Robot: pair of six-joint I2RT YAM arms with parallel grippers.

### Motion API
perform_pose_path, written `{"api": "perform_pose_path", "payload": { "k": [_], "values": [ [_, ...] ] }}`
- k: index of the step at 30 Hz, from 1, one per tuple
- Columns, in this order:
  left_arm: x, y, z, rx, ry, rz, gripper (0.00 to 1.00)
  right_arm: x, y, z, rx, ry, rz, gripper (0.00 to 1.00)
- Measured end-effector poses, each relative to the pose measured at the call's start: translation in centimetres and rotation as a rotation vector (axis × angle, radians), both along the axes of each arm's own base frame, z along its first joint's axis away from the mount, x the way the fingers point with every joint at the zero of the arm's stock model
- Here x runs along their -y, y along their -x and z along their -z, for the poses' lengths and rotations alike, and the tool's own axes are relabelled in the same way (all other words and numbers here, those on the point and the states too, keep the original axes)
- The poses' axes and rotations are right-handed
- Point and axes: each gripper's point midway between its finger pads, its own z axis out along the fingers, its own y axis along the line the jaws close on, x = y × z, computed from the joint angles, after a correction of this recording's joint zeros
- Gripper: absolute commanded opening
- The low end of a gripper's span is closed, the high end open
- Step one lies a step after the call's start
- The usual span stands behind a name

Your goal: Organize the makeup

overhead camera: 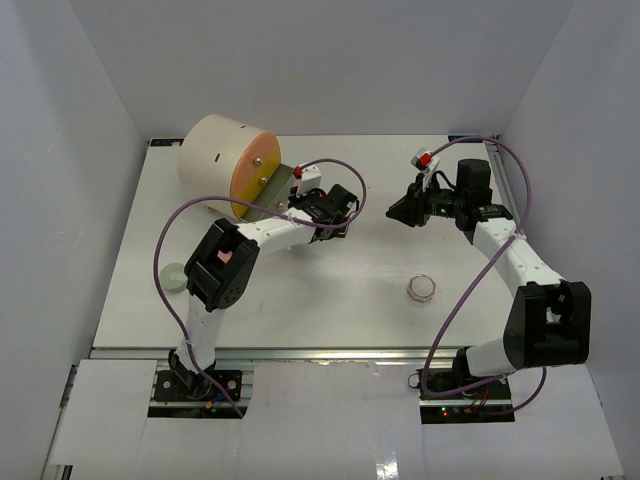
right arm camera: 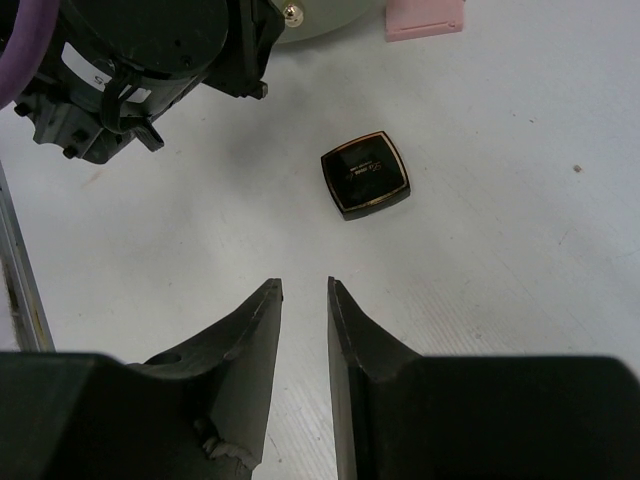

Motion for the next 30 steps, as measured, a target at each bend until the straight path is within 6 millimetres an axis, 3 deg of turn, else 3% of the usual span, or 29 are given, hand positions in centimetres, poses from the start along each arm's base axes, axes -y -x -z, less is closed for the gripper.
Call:
{"api": "perform_pose_path", "payload": {
  "k": [3, 7, 10, 11, 14, 18, 22, 25, 30],
  "values": [
    [0.2, 0.0, 0.3, -0.016, 0.023, 0.014, 0.44, 0.0, 0.0, 0.0, 0.000, 0.000, 0.000, 0.38],
    [0.9, 0.7, 1.1, -0.088, 0.053, 0.079, 0.51, 0.0, 0.0, 0.0, 0.001, -0.001, -0.003, 0.41],
    [1.4, 1.7, 0.3, -0.162, 0.066, 0.187, 0.51, 0.0, 0.1, 0.0, 0.002, -0.002, -0.005, 0.42],
    [1.7, 2.0, -0.2, -0.181, 0.076, 0.232, 0.50, 0.0, 0.1, 0.0, 0.002, -0.002, -0.006, 0.42],
    [2.6, 3.2, -2.0, -0.228, 0.121, 0.418, 0.21, 0.0, 0.1, 0.0, 0.002, -0.004, -0.009, 0.42],
    [2.0, 4.6, -6.2, -0.227, 0.184, 0.627, 0.07, 0.0, 0.1, -0.1, 0.001, -0.007, -0.011, 0.42],
    [-0.8, 3.6, -10.0, -0.176, 0.203, 0.701, 0.04, 0.0, 0.2, -0.1, 0.001, -0.009, -0.013, 0.42],
    [-3.3, 2.5, -10.4, -0.187, 0.184, 0.709, 0.04, 0.0, 0.2, -0.1, 0.001, -0.010, -0.015, 0.42],
    [-5.2, 2.0, -7.8, -0.284, 0.151, 0.741, 0.08, 0.0, 0.2, -0.1, 0.001, -0.011, -0.016, 0.43]
  ]
}}
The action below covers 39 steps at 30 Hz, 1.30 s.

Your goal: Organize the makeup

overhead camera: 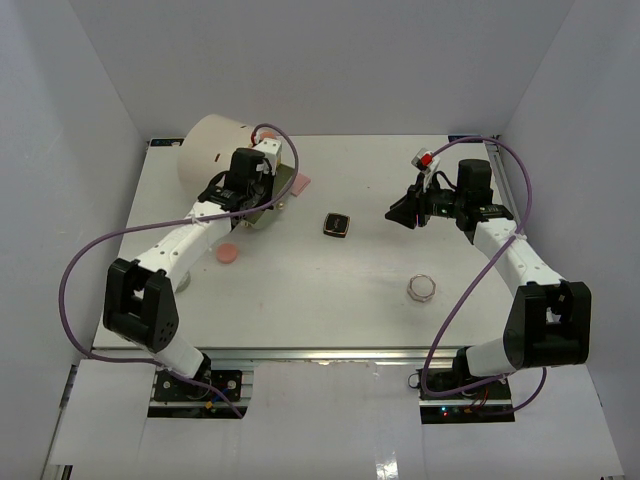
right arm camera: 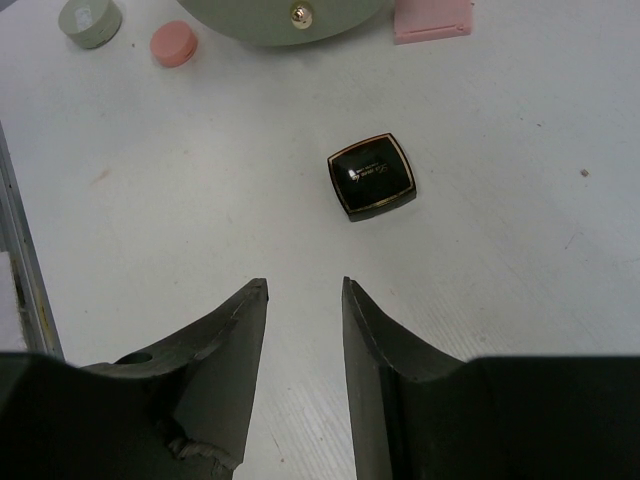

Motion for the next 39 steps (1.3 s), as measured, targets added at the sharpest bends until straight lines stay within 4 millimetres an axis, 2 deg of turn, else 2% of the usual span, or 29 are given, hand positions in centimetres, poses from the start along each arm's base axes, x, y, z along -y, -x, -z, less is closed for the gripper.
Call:
{"api": "perform_pose_path", "payload": {
  "k": [4, 12, 22, 25, 27, 30, 31, 35, 39],
  "values": [
    [-0.3, -0.3, 1.8, -0.038, -0.036, 0.029, 0.10, 0.0, 0.0, 0.0, 0.000, -0.001, -0.001, 0.43],
    [-0.5, -1.1, 3.7, -0.057, -0.086, 0.047, 0.11, 0.0, 0.0, 0.0, 0.000, -0.001, -0.001, 0.43],
    [-2.1, -2.1, 6.2, -0.050, -0.190, 0.004, 0.16, 0.0, 0.0, 0.0, 0.000, -0.001, 0.000, 0.43],
    [-2.3, -2.5, 6.4, -0.039, -0.210, -0.001, 0.23, 0.0, 0.0, 0.0, 0.000, -0.001, 0.000, 0.43],
    [-2.4, -2.7, 6.5, -0.035, -0.221, 0.000, 0.36, 0.0, 0.0, 0.0, 0.000, -0.001, 0.000, 0.43],
    [-2.4, -2.9, 6.9, -0.034, -0.230, -0.001, 0.46, 0.0, 0.0, 0.0, 0.000, -0.001, 0.000, 0.43],
    [-2.5, -2.9, 7.2, -0.037, -0.235, -0.001, 0.46, 0.0, 0.0, 0.0, 0.000, -0.001, 0.000, 0.43],
    [-3.2, -2.6, 7.9, -0.052, -0.247, -0.018, 0.59, 0.0, 0.0, 0.0, 0.000, -0.001, 0.000, 0.43],
    [-3.0, -2.5, 7.9, -0.052, -0.238, -0.018, 0.64, 0.0, 0.0, 0.0, 0.000, -0.001, 0.000, 0.43]
  ]
}}
